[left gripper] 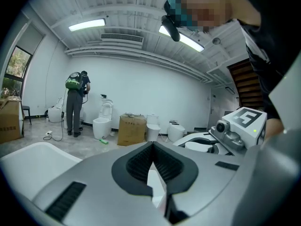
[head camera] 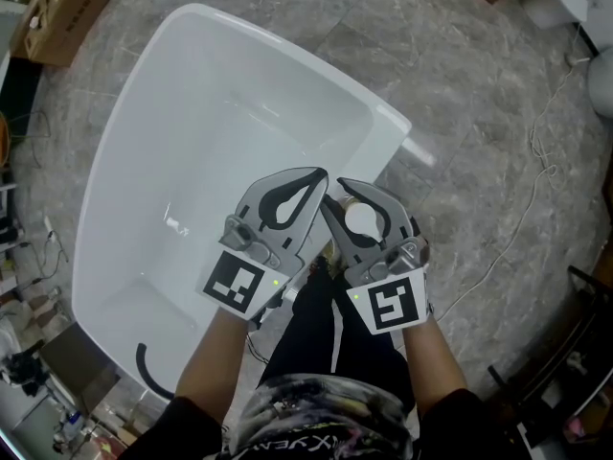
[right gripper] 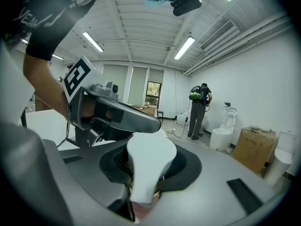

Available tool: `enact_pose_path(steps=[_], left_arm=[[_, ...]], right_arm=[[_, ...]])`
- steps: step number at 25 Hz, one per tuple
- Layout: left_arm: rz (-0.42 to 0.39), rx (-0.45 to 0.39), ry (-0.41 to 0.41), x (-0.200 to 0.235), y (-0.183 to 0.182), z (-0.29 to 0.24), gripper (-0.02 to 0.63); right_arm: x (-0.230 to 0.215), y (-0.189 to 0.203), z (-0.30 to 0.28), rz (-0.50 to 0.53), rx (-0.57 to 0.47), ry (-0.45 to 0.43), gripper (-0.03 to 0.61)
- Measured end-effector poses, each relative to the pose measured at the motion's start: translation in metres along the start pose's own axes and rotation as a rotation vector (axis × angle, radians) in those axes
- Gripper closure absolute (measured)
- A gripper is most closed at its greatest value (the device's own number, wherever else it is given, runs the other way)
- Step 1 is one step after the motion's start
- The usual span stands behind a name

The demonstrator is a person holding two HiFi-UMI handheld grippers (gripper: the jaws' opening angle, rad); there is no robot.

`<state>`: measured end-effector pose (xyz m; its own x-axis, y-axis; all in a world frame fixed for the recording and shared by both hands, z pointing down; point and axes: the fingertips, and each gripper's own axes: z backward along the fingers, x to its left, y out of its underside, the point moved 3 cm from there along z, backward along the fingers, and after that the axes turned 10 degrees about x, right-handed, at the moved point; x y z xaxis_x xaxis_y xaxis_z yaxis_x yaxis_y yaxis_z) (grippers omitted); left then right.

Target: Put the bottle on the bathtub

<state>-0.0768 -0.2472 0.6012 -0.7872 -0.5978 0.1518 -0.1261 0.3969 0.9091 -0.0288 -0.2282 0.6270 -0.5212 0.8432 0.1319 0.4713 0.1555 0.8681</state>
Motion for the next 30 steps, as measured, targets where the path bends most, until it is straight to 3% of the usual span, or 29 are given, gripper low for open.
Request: enact_pose_path(steps=[9, 19, 30], left_arm=[[0.011, 0.003, -0.003, -0.001, -0.002, -0.003, 0.600], [0.011, 0.006, -0.012, -0.002, 0.000, -0.002, 0.600], [-0.009, -0.008, -0.012, -0.015, -0.009, 0.012, 0.600]], right_arm=[[0.000, 0.001, 0.000, -0.010, -0.017, 0.007, 0.456], [-0.006, 0.011, 0.003, -0.033, -0.008, 0.013, 0.360], [-0.005, 0.011, 0.027, -0.030, 0.000, 0.055, 0.331]])
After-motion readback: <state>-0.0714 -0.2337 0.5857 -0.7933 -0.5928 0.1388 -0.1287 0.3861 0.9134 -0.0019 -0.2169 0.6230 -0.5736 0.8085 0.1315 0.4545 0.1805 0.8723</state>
